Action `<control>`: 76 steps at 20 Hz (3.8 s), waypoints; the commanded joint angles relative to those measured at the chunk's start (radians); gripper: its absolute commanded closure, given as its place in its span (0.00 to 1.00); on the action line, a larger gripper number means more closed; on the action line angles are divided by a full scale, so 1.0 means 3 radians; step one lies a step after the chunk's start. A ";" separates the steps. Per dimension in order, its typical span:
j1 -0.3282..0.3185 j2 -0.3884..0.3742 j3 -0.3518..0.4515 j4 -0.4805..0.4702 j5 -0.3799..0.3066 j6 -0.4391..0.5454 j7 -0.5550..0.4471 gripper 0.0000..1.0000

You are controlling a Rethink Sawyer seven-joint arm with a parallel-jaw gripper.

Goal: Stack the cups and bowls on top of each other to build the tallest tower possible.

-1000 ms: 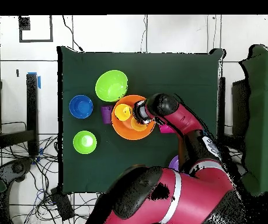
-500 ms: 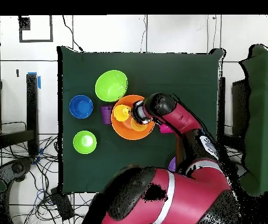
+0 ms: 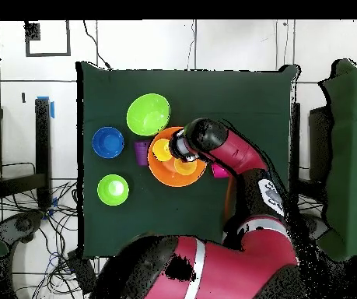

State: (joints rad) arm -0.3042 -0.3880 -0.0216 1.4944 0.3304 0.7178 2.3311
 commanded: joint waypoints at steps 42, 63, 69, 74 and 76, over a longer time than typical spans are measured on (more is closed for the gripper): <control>0.0488 0.0075 -0.0457 -0.1364 0.0007 0.1081 0.0832 0.00; 0.0609 0.0547 -0.0407 -0.2107 0.0312 0.1321 0.1025 0.00; 0.0609 0.0533 -0.0372 -0.2059 0.0413 0.1357 0.0967 0.00; 0.0645 0.0403 -0.0383 -0.1875 0.0493 0.1347 0.0934 0.00; 0.0650 0.0355 -0.0374 -0.1799 0.0522 0.1343 0.0911 0.00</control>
State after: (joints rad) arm -0.1355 -0.2413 -0.2304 0.8812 0.4629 1.0450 2.4482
